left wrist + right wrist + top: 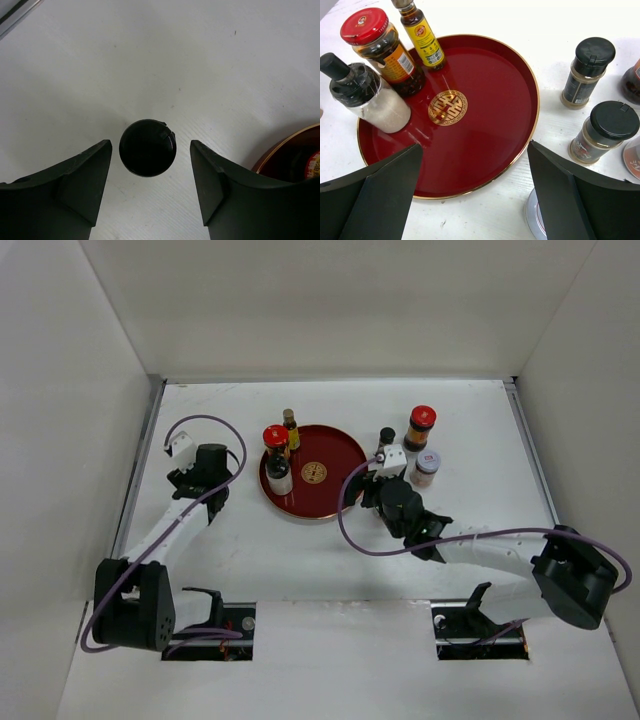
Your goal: Organize the condiment bottles
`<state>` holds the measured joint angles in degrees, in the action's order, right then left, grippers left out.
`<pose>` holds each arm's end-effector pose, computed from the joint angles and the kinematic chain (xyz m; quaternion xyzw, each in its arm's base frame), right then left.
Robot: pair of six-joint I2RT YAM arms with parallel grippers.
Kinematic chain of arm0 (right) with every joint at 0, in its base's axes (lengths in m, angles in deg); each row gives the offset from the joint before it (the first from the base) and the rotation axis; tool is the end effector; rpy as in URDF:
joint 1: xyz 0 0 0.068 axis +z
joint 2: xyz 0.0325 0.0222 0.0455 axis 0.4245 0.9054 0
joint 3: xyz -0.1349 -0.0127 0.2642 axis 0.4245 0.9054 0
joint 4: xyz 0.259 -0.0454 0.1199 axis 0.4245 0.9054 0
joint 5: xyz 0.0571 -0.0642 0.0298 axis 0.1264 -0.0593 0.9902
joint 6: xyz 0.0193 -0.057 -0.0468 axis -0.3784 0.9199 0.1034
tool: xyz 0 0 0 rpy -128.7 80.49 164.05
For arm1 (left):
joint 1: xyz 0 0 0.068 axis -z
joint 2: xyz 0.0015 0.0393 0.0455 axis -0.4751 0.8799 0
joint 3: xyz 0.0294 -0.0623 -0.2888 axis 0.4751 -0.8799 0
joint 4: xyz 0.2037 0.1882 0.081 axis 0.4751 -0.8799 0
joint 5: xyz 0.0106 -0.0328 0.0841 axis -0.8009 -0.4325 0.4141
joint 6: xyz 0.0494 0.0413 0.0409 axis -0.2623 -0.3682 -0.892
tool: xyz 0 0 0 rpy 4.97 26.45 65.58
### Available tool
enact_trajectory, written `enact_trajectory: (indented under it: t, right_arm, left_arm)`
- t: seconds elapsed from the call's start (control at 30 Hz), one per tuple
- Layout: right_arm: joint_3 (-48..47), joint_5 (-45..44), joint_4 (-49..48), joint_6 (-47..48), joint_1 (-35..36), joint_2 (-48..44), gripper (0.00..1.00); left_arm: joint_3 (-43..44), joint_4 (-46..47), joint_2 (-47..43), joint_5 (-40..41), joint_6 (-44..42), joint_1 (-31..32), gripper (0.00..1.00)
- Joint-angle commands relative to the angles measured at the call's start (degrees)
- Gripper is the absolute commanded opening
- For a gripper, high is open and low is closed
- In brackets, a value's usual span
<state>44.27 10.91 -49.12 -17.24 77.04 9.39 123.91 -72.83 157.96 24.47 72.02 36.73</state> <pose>0.2243 0.2320 0.2317 -0.0763 0.7662 0.1574 0.6183 0.2804 -0.0029 0.2159 -0.3480 0.8039 0.1024 0.4714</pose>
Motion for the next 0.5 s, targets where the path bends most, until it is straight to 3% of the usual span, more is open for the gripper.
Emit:
enact_trajectory:
  t: [0.0,0.23,0.47]
  right_arm:
    - [-2.35,-1.10,-3.30,0.44,0.68,0.39,0.93]
    - [-2.26,-1.10,-3.39,0.52,0.68,0.39,0.93]
    - [-2.52,-1.10,-3.39,0.70,0.68,1.09,0.93]
  left_arm:
    - [2.74,3.81,1.95,-1.34,0.81,-0.76,0.61]
    - [2.40,5.57,2.67,-0.64,1.07,-0.06,0.37]
    - [-0.07,3.74,-7.43,0.07,0.63,2.57,0.32]
